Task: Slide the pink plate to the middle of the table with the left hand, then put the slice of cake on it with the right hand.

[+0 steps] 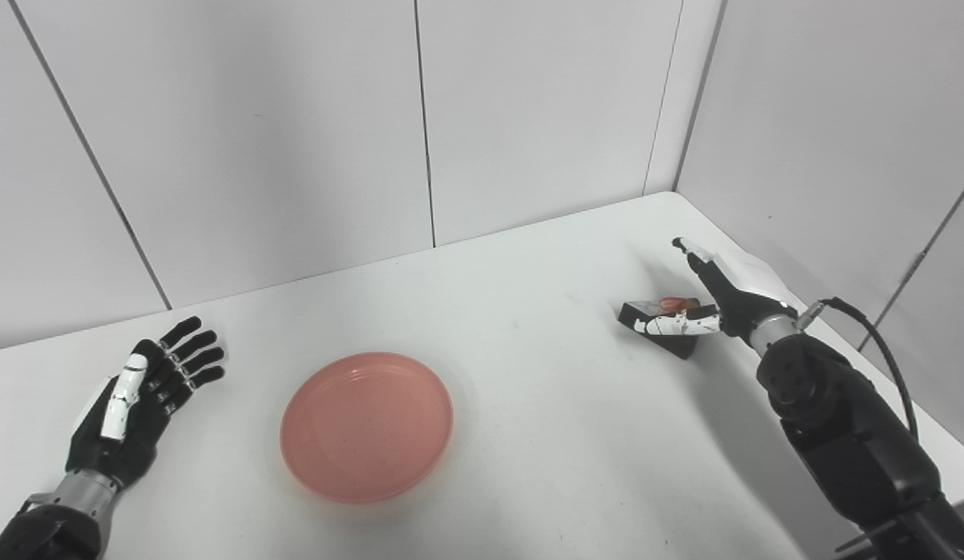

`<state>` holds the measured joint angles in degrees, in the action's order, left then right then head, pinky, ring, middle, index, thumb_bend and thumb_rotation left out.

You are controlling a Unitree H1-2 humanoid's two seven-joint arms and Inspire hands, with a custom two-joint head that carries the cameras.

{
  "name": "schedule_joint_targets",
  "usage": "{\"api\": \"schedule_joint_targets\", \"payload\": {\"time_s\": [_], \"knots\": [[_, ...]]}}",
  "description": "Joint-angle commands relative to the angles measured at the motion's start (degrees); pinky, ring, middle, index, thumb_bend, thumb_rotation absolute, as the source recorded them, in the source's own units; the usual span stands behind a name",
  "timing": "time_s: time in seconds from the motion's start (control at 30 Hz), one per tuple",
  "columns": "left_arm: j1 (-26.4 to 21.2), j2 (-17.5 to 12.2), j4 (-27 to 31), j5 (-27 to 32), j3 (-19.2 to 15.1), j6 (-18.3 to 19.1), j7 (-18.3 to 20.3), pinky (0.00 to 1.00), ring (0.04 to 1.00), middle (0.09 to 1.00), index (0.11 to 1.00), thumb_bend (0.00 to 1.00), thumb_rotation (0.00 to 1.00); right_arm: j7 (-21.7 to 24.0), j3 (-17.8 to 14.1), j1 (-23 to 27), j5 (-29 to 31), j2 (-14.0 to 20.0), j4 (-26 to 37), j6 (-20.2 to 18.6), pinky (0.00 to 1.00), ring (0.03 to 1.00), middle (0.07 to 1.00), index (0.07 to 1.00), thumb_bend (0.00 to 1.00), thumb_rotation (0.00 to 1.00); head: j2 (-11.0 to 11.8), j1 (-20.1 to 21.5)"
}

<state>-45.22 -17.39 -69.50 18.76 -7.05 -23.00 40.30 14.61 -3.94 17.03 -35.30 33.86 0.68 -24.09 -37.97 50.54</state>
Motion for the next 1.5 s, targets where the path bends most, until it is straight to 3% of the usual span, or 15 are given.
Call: {"api": "schedule_joint_targets", "payload": {"time_s": [0.0,0.27,0.83,1.07,1.23,1.33,1.47], "knots": [[5.88,0.26,-2.81,-1.26,0.39,2.42,0.59,0.79,0.817,0.838,0.824,0.53,0.91,0.11,0.25,2.04,0.32,2.19,0.40,-0.82,0.74,0.876,0.937,0.950,1.00,0.55,-0.30,-0.05],[6.23,0.12,-1.74,-1.09,0.26,3.10,0.98,0.79,0.817,0.838,0.821,0.53,0.91,0.64,3.32,3.08,-0.53,2.86,-2.23,-1.43,0.72,0.854,0.902,0.921,1.00,0.53,-0.81,-0.08],[6.80,-0.06,0.08,-0.98,0.24,4.23,1.32,0.79,0.819,0.838,0.823,0.52,0.91,0.17,4.11,3.59,0.10,3.58,-6.36,-2.50,0.77,0.889,0.932,0.930,1.00,0.48,-1.65,-0.13],[6.82,-0.19,0.26,-1.08,0.34,4.02,1.61,0.79,0.822,0.841,0.824,0.53,0.91,-0.65,3.20,2.80,1.13,4.45,-6.57,-2.43,0.81,0.908,0.940,0.924,0.99,0.39,-1.98,-0.06],[7.03,-0.17,0.90,-0.83,0.17,4.66,1.70,0.79,0.821,0.840,0.824,0.52,0.91,1.88,1.54,2.76,-0.38,4.34,-6.01,-2.81,0.80,0.875,0.894,0.881,0.96,0.34,-2.17,-0.20],[7.36,-0.12,1.89,-0.89,0.25,5.12,1.42,0.79,0.819,0.837,0.823,0.52,0.92,3.48,0.91,2.89,-0.58,4.20,-6.03,-2.81,0.71,0.788,0.820,0.797,0.95,0.26,-2.40,-0.15],[7.69,-0.08,2.75,-0.64,0.17,5.64,1.60,0.79,0.817,0.836,0.820,0.52,0.92,4.06,1.48,2.55,-1.06,4.49,-6.05,-2.81,0.68,0.749,0.779,0.762,0.94,0.23,-2.42,-0.11]]}}
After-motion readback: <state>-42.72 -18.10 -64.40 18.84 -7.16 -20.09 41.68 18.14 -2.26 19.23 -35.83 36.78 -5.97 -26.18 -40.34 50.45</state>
